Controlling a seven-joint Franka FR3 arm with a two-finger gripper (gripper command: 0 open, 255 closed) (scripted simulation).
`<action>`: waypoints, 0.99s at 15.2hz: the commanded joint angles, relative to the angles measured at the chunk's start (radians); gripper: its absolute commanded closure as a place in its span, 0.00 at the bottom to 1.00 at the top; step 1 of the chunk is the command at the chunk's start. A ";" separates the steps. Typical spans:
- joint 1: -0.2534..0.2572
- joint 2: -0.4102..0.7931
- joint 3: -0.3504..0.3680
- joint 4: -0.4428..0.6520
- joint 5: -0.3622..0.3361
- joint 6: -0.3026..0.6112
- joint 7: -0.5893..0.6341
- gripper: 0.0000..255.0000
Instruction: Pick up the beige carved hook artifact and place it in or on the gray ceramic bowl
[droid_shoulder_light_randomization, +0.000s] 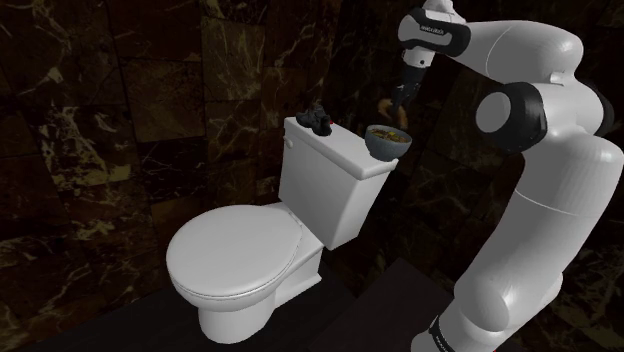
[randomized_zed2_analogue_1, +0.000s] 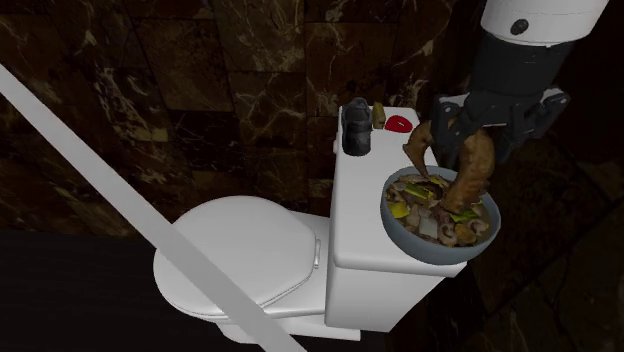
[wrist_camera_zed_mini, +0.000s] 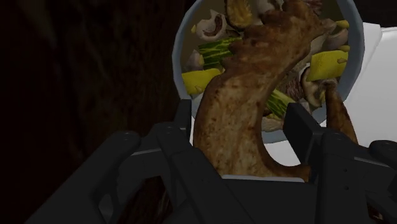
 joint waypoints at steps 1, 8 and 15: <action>0.003 -0.010 0.001 -0.044 -0.004 0.035 0.002 1.00; 0.011 -0.039 0.004 -0.177 -0.014 0.140 0.011 1.00; 0.013 -0.047 0.005 -0.229 -0.017 0.185 0.014 1.00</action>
